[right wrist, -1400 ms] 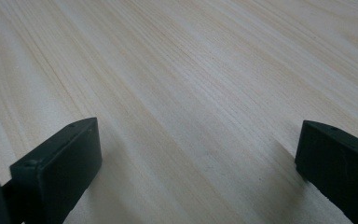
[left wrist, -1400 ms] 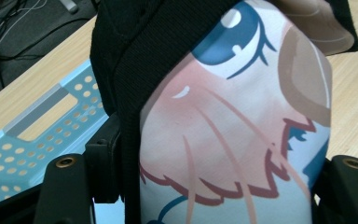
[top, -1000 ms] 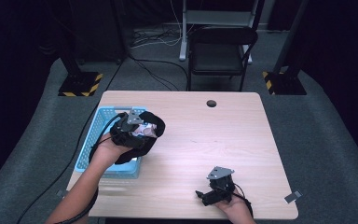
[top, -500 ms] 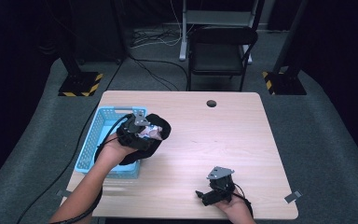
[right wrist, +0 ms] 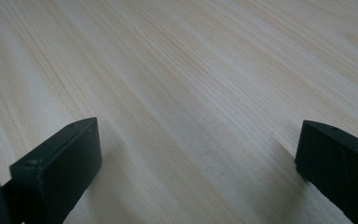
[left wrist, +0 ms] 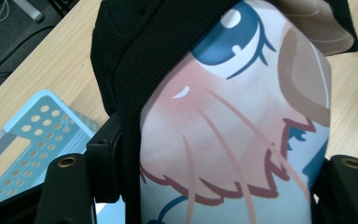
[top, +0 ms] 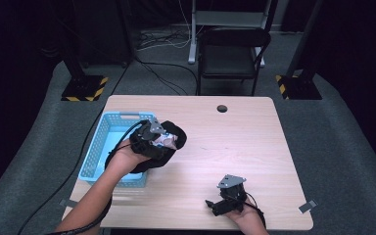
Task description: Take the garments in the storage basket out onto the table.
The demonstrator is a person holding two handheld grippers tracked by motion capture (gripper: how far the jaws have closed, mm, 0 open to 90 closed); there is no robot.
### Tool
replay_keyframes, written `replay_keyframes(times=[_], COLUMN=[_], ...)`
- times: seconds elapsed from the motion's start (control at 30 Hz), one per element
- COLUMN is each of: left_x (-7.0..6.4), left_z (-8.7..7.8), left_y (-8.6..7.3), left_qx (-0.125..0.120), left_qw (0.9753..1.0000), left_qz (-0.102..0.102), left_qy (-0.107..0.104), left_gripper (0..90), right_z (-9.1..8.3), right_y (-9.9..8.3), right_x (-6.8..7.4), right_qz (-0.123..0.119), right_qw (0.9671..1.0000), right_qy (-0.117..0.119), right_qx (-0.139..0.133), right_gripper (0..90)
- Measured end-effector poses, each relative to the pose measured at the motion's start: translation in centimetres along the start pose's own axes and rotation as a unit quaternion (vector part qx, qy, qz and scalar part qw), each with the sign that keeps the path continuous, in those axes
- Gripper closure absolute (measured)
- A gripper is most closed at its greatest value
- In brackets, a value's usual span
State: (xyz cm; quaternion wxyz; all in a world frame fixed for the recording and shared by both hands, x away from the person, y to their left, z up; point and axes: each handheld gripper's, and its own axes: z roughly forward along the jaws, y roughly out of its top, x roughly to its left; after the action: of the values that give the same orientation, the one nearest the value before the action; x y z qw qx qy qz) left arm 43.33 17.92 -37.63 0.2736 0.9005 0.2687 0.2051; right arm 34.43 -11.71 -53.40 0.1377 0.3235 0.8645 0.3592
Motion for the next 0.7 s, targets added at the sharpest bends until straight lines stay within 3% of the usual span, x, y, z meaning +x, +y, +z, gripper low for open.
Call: replay_keyframes(times=[0.43, 0.7], left_x=[-1.2, -1.6], left_z=[0.9, 1.1], left_y=[0.8, 1.2], left_qx=[0.008, 0.003], left_qw=[0.9998, 0.9997], left_qz=[0.015, 0.013], left_qy=[-0.014, -0.02], left_gripper=[31.9, 31.9], right_z=[0.0, 0.0], right_y=[0.0, 0.0], right_x=[0.0, 0.0], right_qz=[0.0, 0.0], right_qw=[1.0, 1.0], right_qy=[0.0, 0.0], right_qx=[0.0, 0.0], right_gripper=[0.0, 0.0])
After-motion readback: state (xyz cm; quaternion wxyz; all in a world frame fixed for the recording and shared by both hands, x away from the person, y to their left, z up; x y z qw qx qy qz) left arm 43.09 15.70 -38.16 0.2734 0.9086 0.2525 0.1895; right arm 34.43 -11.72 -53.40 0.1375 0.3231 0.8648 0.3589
